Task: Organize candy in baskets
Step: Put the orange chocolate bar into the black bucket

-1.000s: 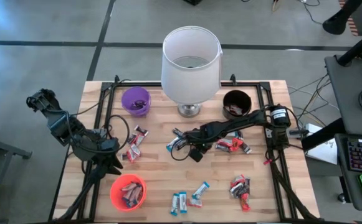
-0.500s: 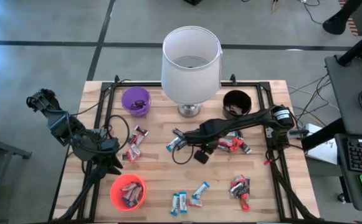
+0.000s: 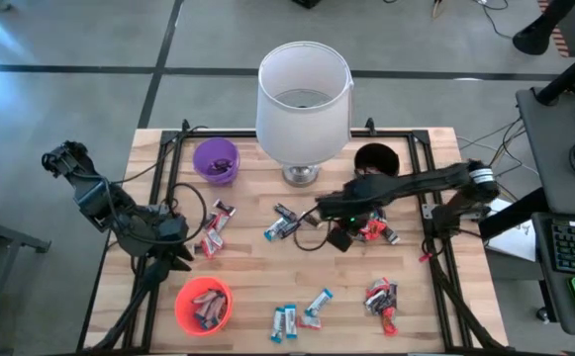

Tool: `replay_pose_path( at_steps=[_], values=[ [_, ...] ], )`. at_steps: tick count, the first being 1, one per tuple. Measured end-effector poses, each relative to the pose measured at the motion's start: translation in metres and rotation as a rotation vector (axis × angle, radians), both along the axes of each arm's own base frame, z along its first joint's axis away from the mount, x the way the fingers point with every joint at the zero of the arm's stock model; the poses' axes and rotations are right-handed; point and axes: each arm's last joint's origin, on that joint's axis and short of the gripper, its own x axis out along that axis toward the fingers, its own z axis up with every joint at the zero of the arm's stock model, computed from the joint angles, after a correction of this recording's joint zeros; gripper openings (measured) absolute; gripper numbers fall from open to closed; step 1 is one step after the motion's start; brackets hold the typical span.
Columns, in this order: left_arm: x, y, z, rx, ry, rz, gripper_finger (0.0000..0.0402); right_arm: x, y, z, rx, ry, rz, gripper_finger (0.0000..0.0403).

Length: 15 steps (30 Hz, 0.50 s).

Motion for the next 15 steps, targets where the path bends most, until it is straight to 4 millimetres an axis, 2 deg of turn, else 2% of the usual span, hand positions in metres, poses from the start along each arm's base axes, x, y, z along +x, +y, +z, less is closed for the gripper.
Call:
replay_pose_path(
  at_steps=[8,15],
  values=[
    [-0.010,0.018,-0.003,0.144,0.005,0.068,0.0116,-0.052,-0.023,0.026,-0.042,-0.109,-0.175,0.0012],
    [-0.022,0.044,0.002,0.222,-0.045,0.175,0.0116,-0.077,-0.053,0.032,-0.095,-0.147,-0.276,0.0012]
  ],
)
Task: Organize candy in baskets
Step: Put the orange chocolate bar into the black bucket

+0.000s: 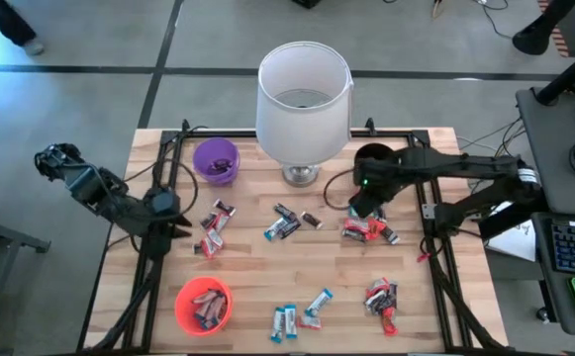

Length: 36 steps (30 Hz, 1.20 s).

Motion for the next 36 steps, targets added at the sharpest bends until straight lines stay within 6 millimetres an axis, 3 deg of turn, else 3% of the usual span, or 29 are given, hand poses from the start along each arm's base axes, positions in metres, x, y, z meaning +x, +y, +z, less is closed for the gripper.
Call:
replay_pose_path(
  at_steps=[15,23,36],
  values=[
    [-0.018,0.048,0.007,0.146,-0.094,0.359,0.0116,-0.028,-0.084,0.001,-0.073,0.029,-0.115,0.0012],
    [-0.020,0.056,0.010,0.225,-0.181,0.610,0.0116,-0.045,-0.113,-0.001,-0.081,0.044,-0.171,0.0012],
    [-0.015,0.058,0.012,0.238,-0.251,0.771,0.0116,-0.067,-0.142,0.000,-0.056,0.000,-0.201,0.0012]
  ],
)
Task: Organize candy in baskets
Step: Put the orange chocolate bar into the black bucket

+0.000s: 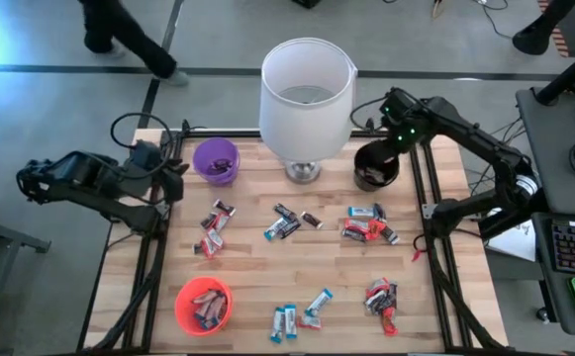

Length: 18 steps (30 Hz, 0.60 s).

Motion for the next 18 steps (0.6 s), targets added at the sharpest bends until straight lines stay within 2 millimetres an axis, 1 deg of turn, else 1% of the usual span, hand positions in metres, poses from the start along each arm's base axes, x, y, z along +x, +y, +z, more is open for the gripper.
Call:
replay_pose_path(
  at_steps=[6,12,15,18],
  values=[
    [0.006,0.000,0.001,0.011,-0.050,0.078,0.0116,-0.005,-0.011,0.002,-0.045,-0.031,-0.014,0.0012],
    [0.006,0.002,0.002,0.037,-0.107,0.169,0.0116,-0.006,-0.019,0.003,-0.083,-0.076,-0.010,0.0012],
    [0.002,0.004,0.004,0.039,-0.136,0.203,0.0116,-0.010,-0.021,0.003,-0.052,-0.106,-0.017,0.0012],
    [-0.002,0.006,0.004,0.025,-0.163,0.225,0.0116,-0.012,-0.021,0.003,0.014,-0.174,-0.011,0.0012]
  ],
)
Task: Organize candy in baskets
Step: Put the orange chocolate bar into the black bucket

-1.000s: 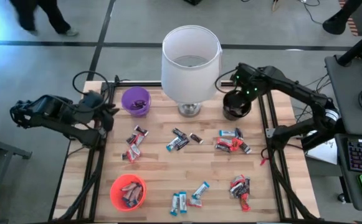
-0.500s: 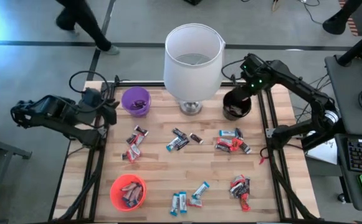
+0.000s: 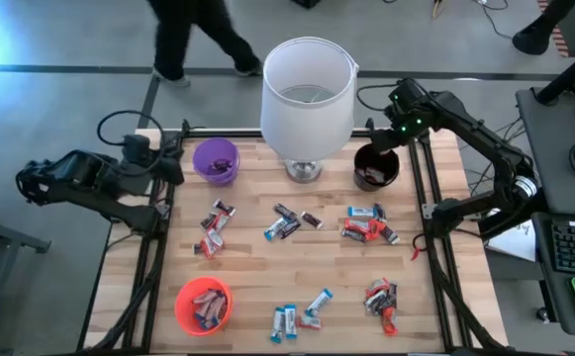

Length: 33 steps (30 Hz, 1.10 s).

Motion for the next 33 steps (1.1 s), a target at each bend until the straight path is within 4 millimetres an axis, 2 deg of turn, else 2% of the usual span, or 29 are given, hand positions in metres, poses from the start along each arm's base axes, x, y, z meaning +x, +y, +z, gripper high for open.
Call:
replay_pose_path(
  at_steps=[11,16,27,33],
  values=[
    [-0.003,0.001,0.000,0.011,0.013,-0.010,0.0116,-0.005,0.009,-0.005,0.108,0.054,-0.007,0.0013],
    [-0.002,-0.001,-0.001,-0.018,0.036,-0.059,0.0116,-0.006,0.009,-0.005,0.103,0.059,0.019,0.0018],
    [-0.001,-0.003,-0.002,-0.065,0.079,-0.154,0.0116,-0.005,0.008,-0.004,0.082,0.055,0.019,0.0116],
    [0.000,-0.003,-0.002,-0.056,0.091,-0.162,0.0116,-0.003,0.006,0.009,0.078,-0.008,-0.007,0.0145]
  ],
)
